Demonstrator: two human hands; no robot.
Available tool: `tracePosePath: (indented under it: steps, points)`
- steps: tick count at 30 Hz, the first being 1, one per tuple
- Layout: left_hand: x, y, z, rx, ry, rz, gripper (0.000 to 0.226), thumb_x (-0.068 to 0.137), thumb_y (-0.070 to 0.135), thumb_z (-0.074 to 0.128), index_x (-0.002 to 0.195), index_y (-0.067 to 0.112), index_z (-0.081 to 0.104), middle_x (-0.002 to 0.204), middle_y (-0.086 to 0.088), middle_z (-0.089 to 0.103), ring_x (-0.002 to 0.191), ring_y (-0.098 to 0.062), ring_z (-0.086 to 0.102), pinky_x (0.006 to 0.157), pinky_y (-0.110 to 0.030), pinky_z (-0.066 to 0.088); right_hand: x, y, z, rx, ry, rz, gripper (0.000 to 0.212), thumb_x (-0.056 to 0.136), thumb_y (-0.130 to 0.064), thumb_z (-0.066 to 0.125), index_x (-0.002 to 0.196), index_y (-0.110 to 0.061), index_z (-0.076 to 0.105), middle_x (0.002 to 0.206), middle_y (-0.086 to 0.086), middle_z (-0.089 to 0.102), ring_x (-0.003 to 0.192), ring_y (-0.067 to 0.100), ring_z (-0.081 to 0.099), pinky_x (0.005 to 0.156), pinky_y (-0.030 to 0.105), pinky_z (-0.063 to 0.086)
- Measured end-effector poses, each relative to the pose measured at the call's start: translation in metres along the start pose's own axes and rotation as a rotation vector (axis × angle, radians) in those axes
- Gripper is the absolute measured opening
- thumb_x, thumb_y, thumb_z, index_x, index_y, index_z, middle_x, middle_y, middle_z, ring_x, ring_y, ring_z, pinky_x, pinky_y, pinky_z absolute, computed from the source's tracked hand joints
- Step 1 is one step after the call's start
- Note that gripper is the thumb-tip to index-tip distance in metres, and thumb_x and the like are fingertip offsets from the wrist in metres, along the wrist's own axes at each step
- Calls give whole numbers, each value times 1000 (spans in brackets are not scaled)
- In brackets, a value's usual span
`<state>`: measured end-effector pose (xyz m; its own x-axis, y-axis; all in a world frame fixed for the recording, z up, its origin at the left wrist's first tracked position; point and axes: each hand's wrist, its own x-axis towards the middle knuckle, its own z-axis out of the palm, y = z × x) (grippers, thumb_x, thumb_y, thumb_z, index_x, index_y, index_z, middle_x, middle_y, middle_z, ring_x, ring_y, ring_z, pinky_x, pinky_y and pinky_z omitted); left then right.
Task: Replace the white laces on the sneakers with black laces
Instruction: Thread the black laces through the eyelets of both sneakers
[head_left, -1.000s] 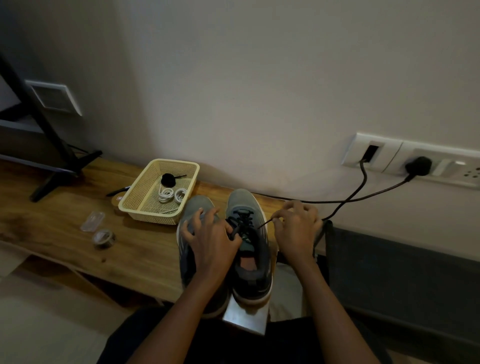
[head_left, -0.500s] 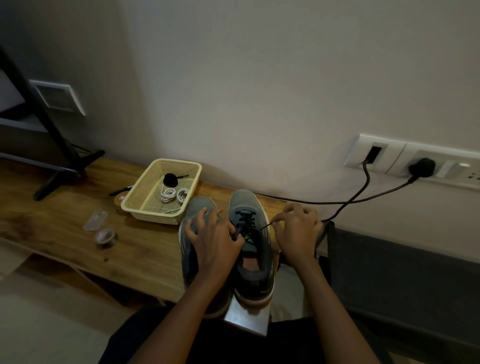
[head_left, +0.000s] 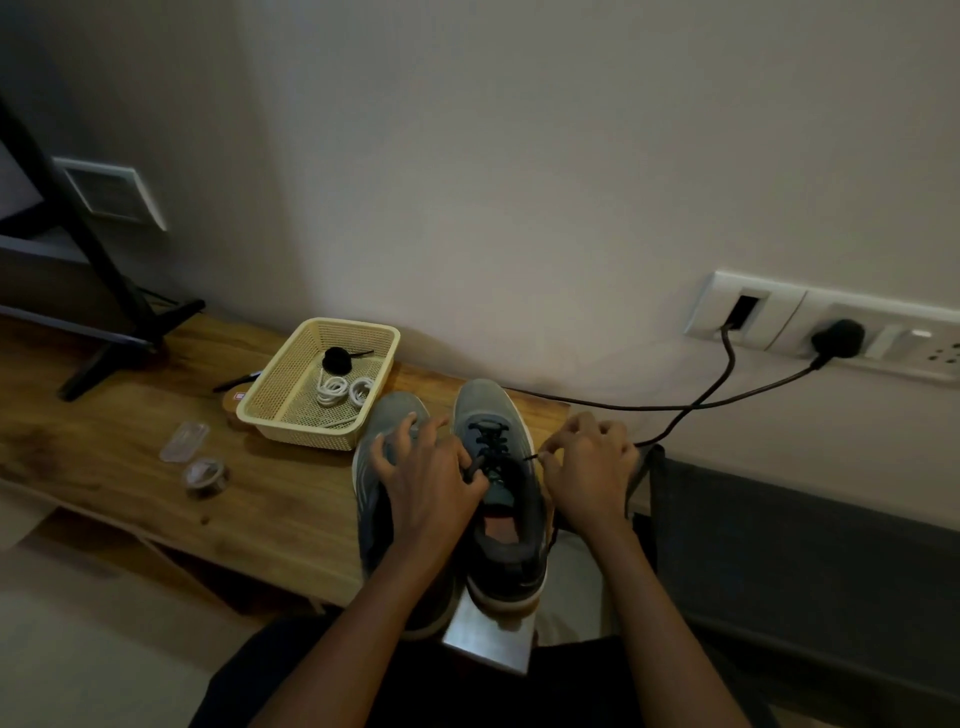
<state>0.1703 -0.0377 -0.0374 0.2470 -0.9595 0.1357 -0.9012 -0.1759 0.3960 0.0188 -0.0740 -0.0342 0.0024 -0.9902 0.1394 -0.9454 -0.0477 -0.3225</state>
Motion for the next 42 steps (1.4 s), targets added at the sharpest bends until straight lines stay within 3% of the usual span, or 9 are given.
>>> tracePosePath:
  steps: [5, 9, 14, 19, 28, 33, 39, 42]
  points:
    - [4, -9, 1, -53, -21, 70, 18, 81, 44, 64, 88, 32, 54, 139, 13, 42, 140, -16, 17, 111, -46, 1, 12, 10, 1, 266, -118, 49, 14, 90, -25, 57, 97, -25, 69, 122, -3, 53, 118, 25, 40, 97, 39, 33]
    - [19, -4, 0, -111, 4, 183, 21, 85, 45, 60, 104, 37, 62, 138, 16, 43, 139, -13, 18, 110, -44, -1, 27, 5, 4, 395, -117, -102, 10, 86, -20, 65, 88, -26, 72, 103, -4, 64, 104, 25, 54, 91, 49, 44]
    - [44, -12, -10, 5, -158, 226, 10, 86, 41, 61, 93, 40, 68, 141, 20, 39, 140, -13, 15, 111, -49, -5, 44, -11, 6, 313, -324, -266, 10, 80, -15, 70, 87, -19, 76, 97, 2, 65, 100, 24, 54, 88, 39, 45]
    - [52, -22, -8, -25, -281, 248, 13, 88, 45, 59, 97, 45, 67, 142, 23, 39, 140, -12, 14, 111, -51, -9, 48, -13, 2, 323, -475, -290, 12, 86, -11, 64, 91, -13, 74, 94, 1, 67, 84, 11, 55, 76, 30, 46]
    - [46, -18, 5, -41, -303, 272, 10, 96, 39, 47, 96, 34, 55, 127, 19, 51, 131, -9, 29, 112, -47, -9, 37, -10, 10, 253, -555, -235, 22, 94, -19, 46, 75, -29, 42, 86, -4, 52, 100, 25, 47, 89, 42, 36]
    - [45, -18, 7, -51, -326, 237, 10, 98, 35, 40, 91, 33, 47, 121, 16, 54, 128, -10, 34, 111, -50, -13, 35, -8, 11, 307, -545, -192, 19, 93, -17, 47, 77, -28, 45, 85, -6, 55, 98, 21, 50, 94, 46, 36]
    - [47, -22, 6, -102, -349, 227, 14, 100, 29, 39, 88, 31, 47, 122, 14, 57, 128, -10, 38, 109, -50, -16, 34, -6, 9, 473, -551, -163, 12, 94, -9, 47, 86, -15, 51, 79, -11, 52, 81, 8, 49, 79, 30, 34]
    - [49, -27, 6, -145, -360, 224, 14, 100, 29, 40, 88, 32, 47, 124, 17, 58, 128, -8, 40, 109, -49, -17, 34, -3, 15, 456, -536, -140, 17, 95, -12, 47, 81, -22, 50, 78, -15, 52, 81, 5, 48, 88, 37, 34]
